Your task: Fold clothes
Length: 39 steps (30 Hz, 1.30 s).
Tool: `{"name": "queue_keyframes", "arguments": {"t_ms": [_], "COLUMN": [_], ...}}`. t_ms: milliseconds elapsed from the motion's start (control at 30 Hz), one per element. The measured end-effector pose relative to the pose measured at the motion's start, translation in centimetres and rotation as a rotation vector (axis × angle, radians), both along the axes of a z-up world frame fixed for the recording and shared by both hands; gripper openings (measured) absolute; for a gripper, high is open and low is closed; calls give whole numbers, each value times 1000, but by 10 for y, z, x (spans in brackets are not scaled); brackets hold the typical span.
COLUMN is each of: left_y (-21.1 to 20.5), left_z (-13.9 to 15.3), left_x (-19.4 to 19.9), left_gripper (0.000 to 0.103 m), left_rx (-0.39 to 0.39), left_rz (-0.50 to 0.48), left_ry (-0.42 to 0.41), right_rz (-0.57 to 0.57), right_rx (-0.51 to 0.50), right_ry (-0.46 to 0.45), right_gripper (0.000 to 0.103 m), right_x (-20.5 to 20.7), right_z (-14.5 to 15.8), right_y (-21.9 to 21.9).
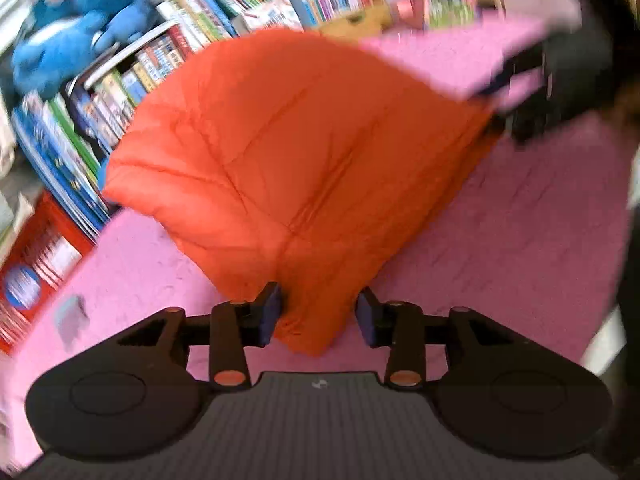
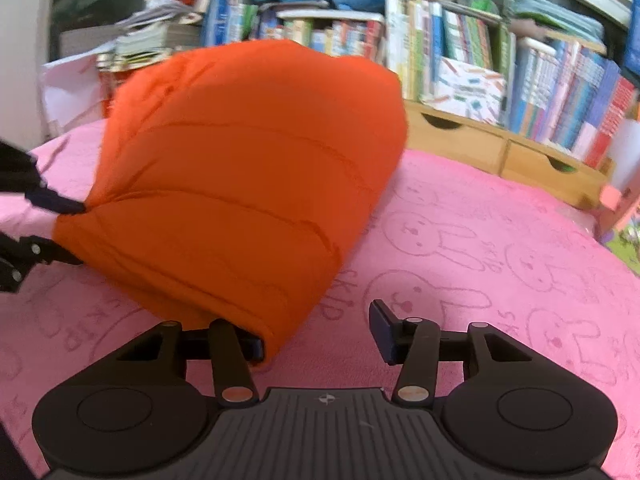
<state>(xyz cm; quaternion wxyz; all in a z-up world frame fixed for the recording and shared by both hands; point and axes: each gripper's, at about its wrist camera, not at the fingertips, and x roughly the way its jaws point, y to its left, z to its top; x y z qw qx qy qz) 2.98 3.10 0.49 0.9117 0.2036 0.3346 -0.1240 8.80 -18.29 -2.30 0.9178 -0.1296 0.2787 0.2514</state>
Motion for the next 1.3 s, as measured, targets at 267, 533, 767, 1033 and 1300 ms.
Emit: {"name": "queue_keyframes", "arguments": {"t_ms": [267,533,767,1033,1300], "left_y": [1,-34,-21,-1,5], "left_z": [84,82,27,9,-5], "left_x": [-12,93,150,166,161], "left_gripper": [61,63,64,65,65], "left_rx": [-214,-149,-5,-81,-157], "left_rz": [-43,215,419,430,440], "left_ry": [-183,-267,-203,-100,-113], "right_rz": [43,50,49,57,64], "right_rx": [-35,-31,-29,-22,-33], "right_ry": [-35,-51,-53,-44,-39], "right_gripper": [52,53,62,65,65], "right_x": [-8,-11,-7,-2,1], "right_z": [18,19,15,9,5], "right_y": [-7,-4,-5,-2,3]}}
